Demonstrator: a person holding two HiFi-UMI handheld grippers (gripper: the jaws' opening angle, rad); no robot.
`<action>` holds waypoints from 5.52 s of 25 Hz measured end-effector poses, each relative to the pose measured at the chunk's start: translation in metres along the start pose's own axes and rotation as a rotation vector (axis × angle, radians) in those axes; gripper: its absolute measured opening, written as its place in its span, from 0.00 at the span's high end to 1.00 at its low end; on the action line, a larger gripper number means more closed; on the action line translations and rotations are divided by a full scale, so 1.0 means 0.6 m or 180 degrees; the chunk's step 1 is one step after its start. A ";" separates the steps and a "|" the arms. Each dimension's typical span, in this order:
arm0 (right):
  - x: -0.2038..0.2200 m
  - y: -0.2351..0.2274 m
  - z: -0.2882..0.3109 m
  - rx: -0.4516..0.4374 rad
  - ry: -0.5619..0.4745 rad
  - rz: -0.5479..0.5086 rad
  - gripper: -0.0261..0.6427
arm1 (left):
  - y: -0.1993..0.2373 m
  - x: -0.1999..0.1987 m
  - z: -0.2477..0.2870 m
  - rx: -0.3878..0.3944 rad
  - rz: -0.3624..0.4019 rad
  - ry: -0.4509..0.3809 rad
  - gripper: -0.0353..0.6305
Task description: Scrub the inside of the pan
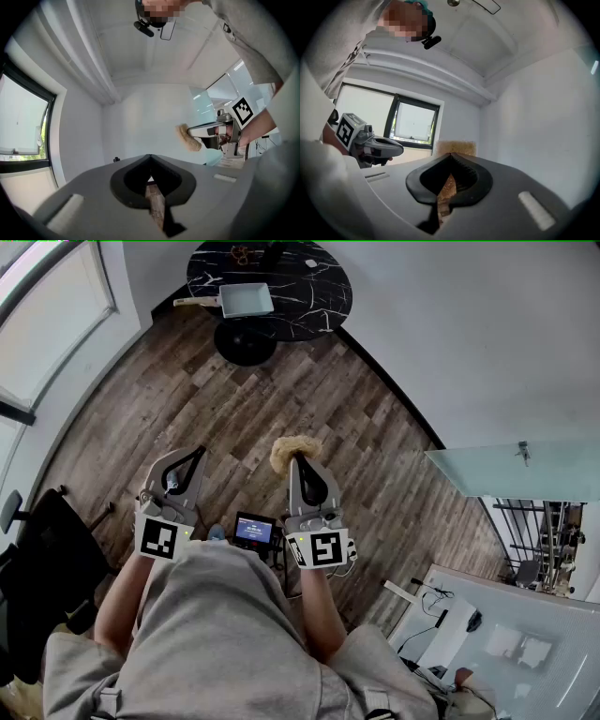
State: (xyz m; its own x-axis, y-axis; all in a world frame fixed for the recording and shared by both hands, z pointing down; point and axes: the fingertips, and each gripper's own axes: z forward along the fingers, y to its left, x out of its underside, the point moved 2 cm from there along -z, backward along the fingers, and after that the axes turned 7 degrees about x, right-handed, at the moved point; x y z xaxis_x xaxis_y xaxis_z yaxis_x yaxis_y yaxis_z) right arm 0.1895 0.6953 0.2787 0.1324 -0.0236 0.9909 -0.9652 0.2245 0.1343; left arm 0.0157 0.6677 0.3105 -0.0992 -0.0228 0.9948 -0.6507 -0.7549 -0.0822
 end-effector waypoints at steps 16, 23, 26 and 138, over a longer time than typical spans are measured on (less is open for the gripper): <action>-0.020 0.103 0.302 0.0179 0.0263 -0.0025 0.93 | 0.329 0.057 0.051 0.0406 0.0087 0.0129 0.95; 0.021 0.034 0.410 0.0333 0.0384 0.0020 0.93 | 0.393 0.090 0.143 0.0544 0.0042 0.0291 0.95; 0.050 -0.011 0.483 0.0324 0.0426 -0.0004 0.93 | 0.423 0.105 0.210 0.0622 0.0039 0.0347 0.95; 0.701 -0.074 1.044 -0.3099 0.4048 -0.1498 0.93 | 0.738 0.629 0.645 0.1801 0.0151 0.3680 0.73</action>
State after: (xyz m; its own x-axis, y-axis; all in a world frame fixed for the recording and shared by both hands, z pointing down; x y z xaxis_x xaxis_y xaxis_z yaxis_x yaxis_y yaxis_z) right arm 0.1466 0.0651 0.6939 0.9085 0.3836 0.1656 -0.3636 0.9211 -0.1390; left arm -0.0185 0.0712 0.6727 -0.8896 0.3065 0.3387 -0.2487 -0.9469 0.2039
